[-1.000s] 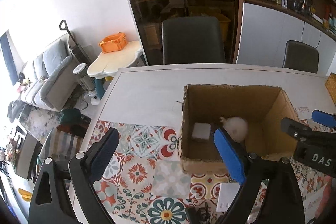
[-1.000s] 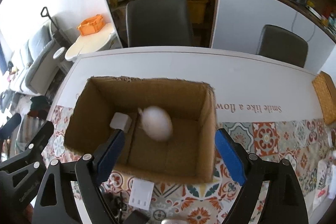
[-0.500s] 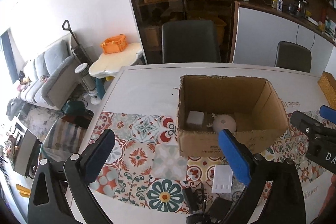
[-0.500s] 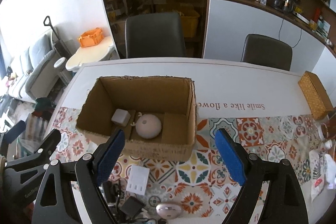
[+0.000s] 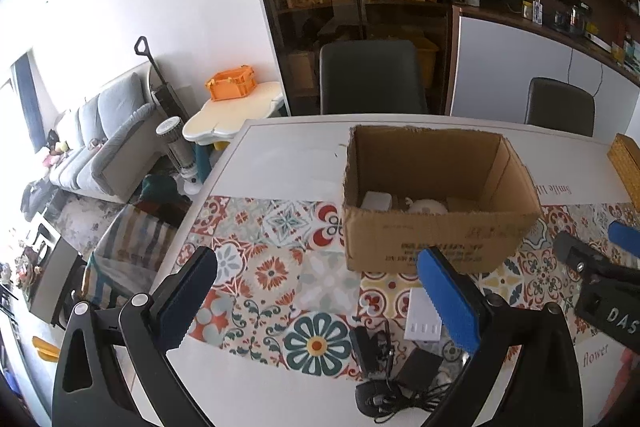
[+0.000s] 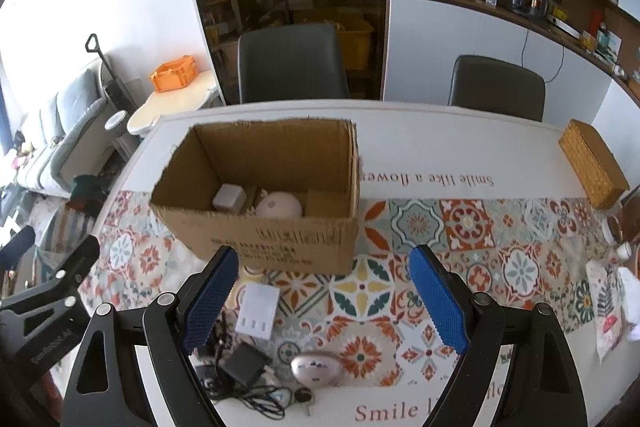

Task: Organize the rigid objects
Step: 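Withdraw both tools from the box back toward the remaining items, then grasp the silver oval case with the right tool and lift it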

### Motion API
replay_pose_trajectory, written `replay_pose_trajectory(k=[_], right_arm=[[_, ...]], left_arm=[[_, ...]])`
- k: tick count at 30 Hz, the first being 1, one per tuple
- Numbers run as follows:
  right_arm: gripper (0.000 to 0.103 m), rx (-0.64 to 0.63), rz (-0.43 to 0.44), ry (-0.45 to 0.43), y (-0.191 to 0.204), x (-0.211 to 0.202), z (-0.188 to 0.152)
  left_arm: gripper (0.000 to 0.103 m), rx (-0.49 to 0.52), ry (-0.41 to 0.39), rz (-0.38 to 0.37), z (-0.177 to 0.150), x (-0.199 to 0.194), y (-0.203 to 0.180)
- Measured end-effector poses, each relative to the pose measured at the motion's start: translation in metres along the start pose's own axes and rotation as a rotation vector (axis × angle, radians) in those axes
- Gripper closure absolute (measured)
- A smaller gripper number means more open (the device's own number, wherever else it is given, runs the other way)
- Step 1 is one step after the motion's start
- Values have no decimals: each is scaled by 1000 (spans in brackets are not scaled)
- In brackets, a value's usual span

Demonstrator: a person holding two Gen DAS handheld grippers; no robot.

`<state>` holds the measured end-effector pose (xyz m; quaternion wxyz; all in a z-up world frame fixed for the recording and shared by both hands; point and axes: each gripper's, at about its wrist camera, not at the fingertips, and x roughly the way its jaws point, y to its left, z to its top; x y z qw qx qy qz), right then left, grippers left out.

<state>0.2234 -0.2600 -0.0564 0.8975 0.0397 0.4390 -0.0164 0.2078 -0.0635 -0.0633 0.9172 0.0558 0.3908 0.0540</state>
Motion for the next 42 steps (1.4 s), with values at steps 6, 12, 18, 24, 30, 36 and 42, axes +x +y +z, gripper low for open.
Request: replay_pose_trajectory(k=[6, 12, 18, 24, 30, 36, 42], right_arm=[[16, 10, 17, 49, -3, 5, -22], [16, 10, 27, 90, -4, 11, -39], [16, -10, 26, 128, -1, 19, -53], [16, -26, 31, 185, 0, 31, -69], [16, -36, 35, 248, 1, 47, -85], [16, -42, 38, 314, 1, 63, -102], [17, -45, 43, 383, 1, 82, -118]], left_arm=[[1, -12, 39, 2, -18, 3, 0], [1, -18, 84, -4, -36, 9, -1], [1, -14, 129, -9, -54, 17, -3], [1, -11, 179, -19, -69, 26, -5], [1, -8, 238, -17, -84, 39, -7], [1, 4, 301, -28, -103, 53, -12], [1, 1, 355, -37, -116, 68, -13]])
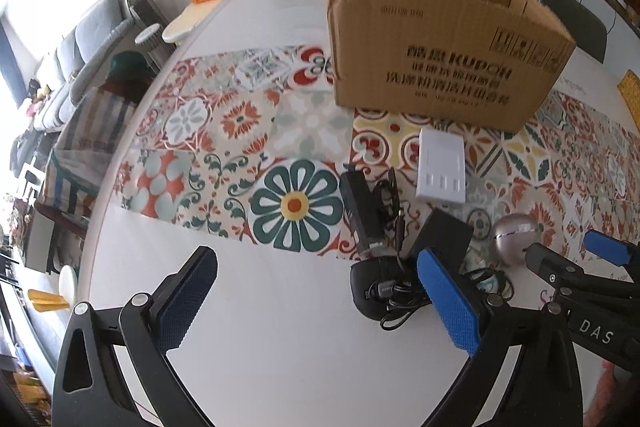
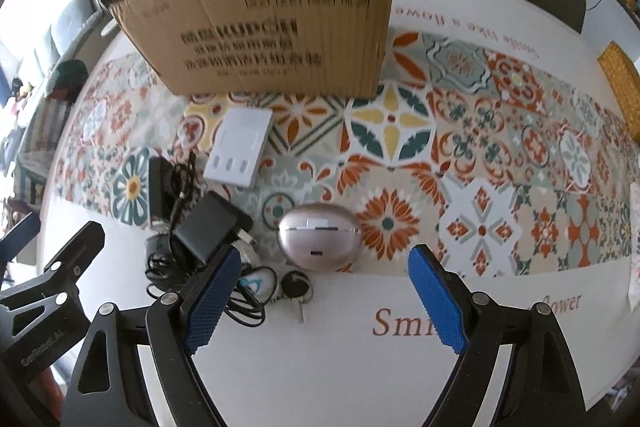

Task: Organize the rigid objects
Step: 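Grasp the silver oval case with the right tool and lift it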

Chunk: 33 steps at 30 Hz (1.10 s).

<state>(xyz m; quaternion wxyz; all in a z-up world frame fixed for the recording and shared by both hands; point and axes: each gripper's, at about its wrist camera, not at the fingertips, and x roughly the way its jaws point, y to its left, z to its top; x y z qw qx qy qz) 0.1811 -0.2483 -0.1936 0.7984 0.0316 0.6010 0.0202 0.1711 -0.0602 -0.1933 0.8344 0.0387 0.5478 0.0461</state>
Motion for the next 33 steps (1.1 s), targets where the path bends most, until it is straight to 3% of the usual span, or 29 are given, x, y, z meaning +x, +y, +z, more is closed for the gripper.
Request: replay_pose_trajectory(k=[17, 33], right_arm=[[21, 12, 2, 118, -4, 55, 3], [26, 15, -3, 135, 8, 90, 20]], left_arm=[[1, 13, 55, -5, 0, 36, -12], [1, -7, 61, 0, 3, 48, -9]])
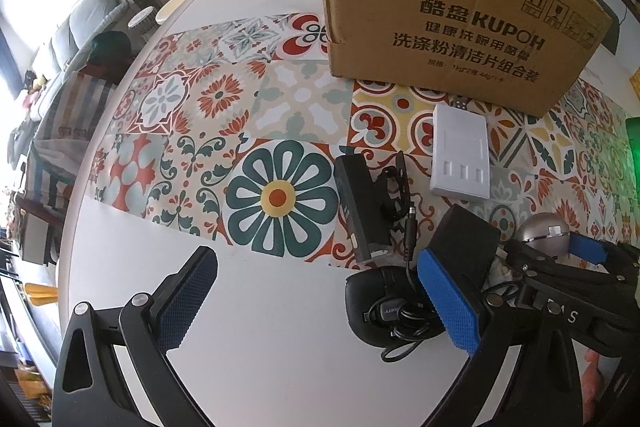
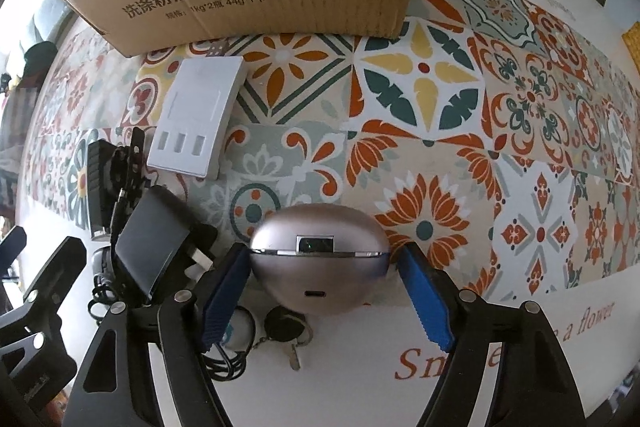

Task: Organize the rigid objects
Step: 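Grasp the silver oval case with the right tool and lift it, then grasp the white power strip with the left tool while the right tool holds the silver case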

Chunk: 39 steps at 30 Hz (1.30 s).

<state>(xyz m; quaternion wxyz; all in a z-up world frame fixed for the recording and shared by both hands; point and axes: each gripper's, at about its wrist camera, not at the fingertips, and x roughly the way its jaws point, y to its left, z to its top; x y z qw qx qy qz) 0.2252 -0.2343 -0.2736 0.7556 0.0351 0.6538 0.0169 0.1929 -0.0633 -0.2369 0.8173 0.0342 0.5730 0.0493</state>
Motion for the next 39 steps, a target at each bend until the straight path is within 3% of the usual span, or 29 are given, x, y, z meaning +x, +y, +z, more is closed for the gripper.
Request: replay_pose_trajectory(k=[6, 15, 21, 34, 39], right_arm=[[37, -26, -47, -25, 12, 5, 4], [37, 8, -30, -38, 14, 0, -11], [37, 18, -32, -92, 12, -22, -15], [37, 61, -14, -149, -22, -55, -13], [37, 99, -29, -155, -38, -59, -8]], left_arm=[[1, 1, 5, 0, -1, 2, 0], [1, -8, -9, -5, -2, -3, 5], [1, 11, -35, -25, 1, -13, 0], [6, 166, -168, -124, 31, -17, -45], [9, 207, -185, -154, 43, -10, -65]])
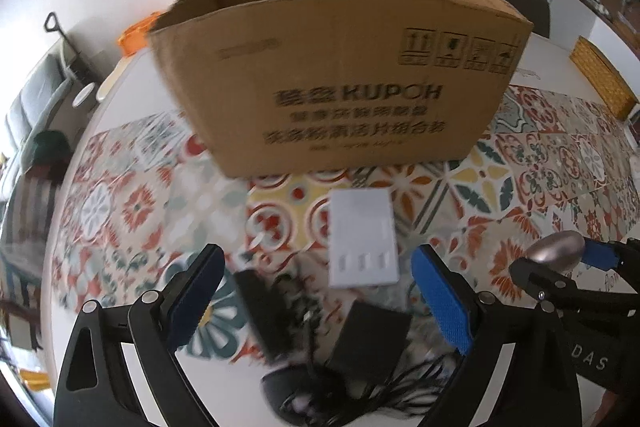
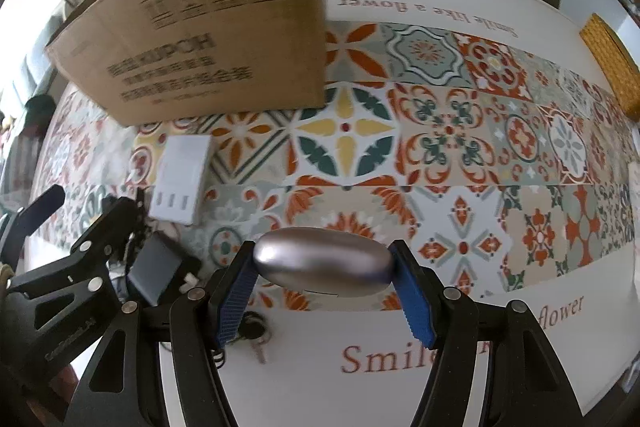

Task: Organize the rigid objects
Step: 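Grasp the white power strip with the left tool while the right tool holds the silver case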

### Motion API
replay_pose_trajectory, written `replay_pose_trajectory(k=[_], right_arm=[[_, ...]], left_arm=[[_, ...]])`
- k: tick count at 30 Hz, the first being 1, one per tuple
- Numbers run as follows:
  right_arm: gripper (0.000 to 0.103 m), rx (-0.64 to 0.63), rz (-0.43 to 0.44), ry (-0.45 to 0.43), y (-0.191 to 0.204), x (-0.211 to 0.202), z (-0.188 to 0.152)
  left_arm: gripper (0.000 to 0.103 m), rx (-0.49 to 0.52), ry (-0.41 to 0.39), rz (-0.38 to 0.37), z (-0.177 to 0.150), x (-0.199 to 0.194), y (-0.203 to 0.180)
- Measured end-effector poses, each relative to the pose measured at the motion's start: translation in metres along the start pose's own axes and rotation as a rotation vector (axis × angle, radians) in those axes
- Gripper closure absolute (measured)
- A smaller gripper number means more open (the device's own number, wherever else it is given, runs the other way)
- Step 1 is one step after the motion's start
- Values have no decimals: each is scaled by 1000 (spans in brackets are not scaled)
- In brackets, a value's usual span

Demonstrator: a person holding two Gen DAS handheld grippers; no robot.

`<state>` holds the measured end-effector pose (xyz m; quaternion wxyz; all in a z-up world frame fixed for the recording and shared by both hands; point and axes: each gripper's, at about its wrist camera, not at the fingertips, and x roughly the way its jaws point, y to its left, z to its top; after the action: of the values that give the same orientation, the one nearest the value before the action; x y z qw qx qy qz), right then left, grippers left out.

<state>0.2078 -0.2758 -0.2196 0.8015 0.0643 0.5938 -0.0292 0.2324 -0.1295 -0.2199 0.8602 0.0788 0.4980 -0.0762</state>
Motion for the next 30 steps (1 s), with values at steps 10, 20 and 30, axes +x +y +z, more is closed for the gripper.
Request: replay_pose_trajectory(k=[10, 20, 30], right_arm=[[37, 68, -2, 12, -24, 10, 7], [37, 67, 9, 42, -23, 23, 9], [37, 70, 16, 60, -21, 26, 7]], left_arm=[[23, 40, 72, -35, 13, 38, -20], [35, 49, 120, -35, 13, 65, -26], [54, 36, 120, -96, 11, 77, -30]])
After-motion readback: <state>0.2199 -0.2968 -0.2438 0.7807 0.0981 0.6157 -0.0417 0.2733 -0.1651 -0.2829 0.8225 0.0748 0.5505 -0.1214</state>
